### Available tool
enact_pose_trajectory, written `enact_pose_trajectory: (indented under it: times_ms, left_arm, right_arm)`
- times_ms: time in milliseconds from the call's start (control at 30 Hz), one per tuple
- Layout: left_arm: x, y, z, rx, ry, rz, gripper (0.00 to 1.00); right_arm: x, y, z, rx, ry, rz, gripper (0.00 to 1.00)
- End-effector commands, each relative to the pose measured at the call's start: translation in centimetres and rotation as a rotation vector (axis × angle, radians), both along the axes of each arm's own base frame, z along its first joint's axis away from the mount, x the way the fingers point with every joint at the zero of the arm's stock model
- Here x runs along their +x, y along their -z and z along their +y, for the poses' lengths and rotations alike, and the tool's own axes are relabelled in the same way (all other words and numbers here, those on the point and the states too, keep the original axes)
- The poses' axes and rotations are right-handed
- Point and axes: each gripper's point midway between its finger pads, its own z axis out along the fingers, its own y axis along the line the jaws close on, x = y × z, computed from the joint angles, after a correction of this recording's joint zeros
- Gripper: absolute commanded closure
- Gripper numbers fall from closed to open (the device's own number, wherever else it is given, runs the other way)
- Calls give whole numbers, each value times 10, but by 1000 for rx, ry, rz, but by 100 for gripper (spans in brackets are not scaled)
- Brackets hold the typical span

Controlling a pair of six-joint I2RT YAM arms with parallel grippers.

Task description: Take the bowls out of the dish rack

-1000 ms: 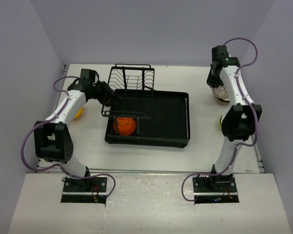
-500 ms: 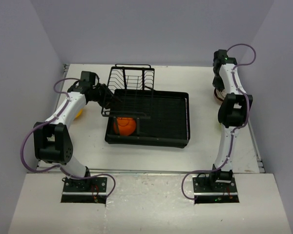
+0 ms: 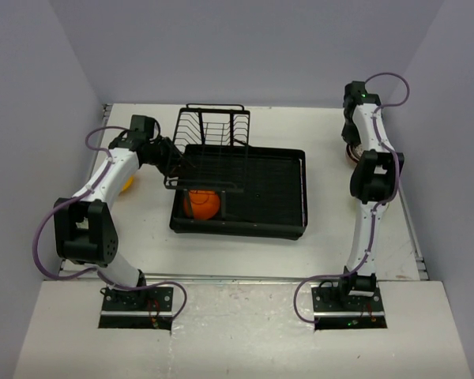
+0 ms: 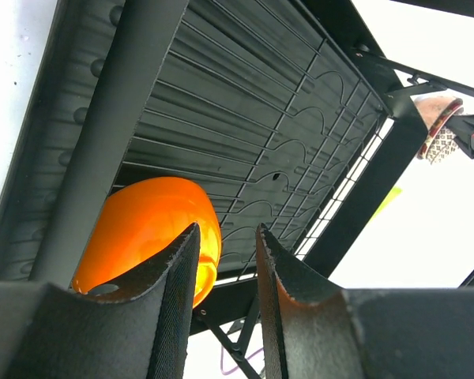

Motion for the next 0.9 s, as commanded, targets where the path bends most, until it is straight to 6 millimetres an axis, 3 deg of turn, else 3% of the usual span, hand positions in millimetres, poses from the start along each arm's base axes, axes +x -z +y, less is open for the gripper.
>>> enact_pose_trajectory:
  times_ms: [0,133,233,333,400,433,467,533,567,633,667,700,733,833,867]
  left_arm:
    - [2,-11,4,23,12,-44,64]
    - [-3,-12,6,37,9,-46,64]
    - [-7,-13,10,58,10,-50,64]
    - [-14,-17,14,84,9,-50,65]
    - [-20,-17,19,119,10,-44,66]
    - [-30,-15,23,145,25,-22,68]
    - [-32,-14,30,184,13,-17,70]
    - [-43,-16,36,212,14,-20,81]
    - [-47,-15,38,224,11,-20,88]
    - [-62,-13,40,233,22,-5,100]
    - [-68,-12,42,241,21,5,100]
    - [-74,-10,44,250,23,12,100]
    - [-85,-4,46,259,25,32,100]
    - [-98,0,46,260,20,41,100]
    - [-105,8,47,265,18,63,100]
  right_arm:
    - [11,-16,-2,-7,-13,-46,85]
    - [13,-19,0,9,-14,-60,75]
    - [13,-30,3,16,-16,-80,61]
    - [9,-54,7,38,-20,-121,51]
    - [2,-85,14,40,-27,-178,40]
    - [-3,-89,18,46,-34,-177,29]
    - [-9,-112,23,55,-45,-223,20]
    - [-20,-124,36,87,-68,-238,18]
    - [-28,-143,45,112,-81,-278,18]
    - [-40,-150,62,161,-118,-282,23]
    - [-45,-156,66,178,-130,-299,25]
    - [-55,-180,87,200,-178,-354,26]
    - [-65,-174,95,218,-197,-338,28]
    - [-84,-189,122,293,-265,-376,31]
    - [-94,-187,140,370,-298,-347,32]
